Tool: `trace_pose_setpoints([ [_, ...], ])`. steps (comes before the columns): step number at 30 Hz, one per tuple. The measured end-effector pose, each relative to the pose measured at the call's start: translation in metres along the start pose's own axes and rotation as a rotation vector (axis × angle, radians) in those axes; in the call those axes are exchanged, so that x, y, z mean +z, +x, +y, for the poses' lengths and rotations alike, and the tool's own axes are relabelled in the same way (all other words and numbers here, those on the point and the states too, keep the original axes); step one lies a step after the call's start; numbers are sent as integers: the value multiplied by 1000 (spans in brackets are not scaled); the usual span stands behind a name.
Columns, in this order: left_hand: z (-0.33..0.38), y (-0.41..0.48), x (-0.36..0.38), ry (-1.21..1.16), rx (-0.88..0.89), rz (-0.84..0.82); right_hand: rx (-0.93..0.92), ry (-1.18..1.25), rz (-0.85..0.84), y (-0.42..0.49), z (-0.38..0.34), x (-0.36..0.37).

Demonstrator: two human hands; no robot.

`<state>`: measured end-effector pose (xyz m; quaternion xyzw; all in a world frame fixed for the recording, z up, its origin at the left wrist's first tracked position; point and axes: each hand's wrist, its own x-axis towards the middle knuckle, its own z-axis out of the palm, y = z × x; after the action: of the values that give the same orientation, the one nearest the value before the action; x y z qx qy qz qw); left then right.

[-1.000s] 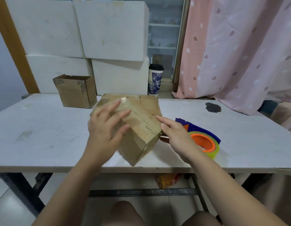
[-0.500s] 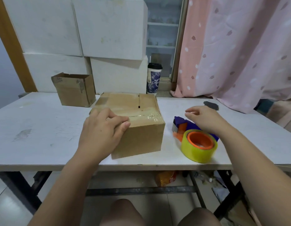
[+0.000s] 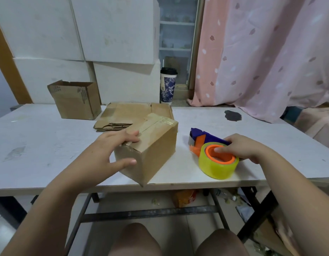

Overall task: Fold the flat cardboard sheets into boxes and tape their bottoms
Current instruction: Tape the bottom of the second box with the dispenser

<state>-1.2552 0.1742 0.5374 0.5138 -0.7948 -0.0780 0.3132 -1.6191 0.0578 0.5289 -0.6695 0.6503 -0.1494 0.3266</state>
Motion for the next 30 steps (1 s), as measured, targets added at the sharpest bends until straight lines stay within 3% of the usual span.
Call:
trace_pose_setpoints([
  [5, 15, 11, 21, 5, -33, 227, 36, 314, -66, -6, 1, 5],
  [8, 30, 16, 44, 126, 12, 355, 16, 678, -164, -11, -4, 10],
  [12, 48, 28, 68, 269, 5, 451, -9, 904, -259, -20, -16, 10],
  [14, 51, 36, 76, 283, 11, 462, -22, 981, -268, -23, -24, 11],
  [18, 40, 47, 84, 212, -24, 328, -57, 1077, -278, -26, -42, 9],
  [26, 33, 64, 80, 27, -47, 469, -236, 1112, -20, -23, -85, 2],
  [30, 26, 68, 74, -135, -110, 427, -340, 903, 200, -18, -108, -3],
])
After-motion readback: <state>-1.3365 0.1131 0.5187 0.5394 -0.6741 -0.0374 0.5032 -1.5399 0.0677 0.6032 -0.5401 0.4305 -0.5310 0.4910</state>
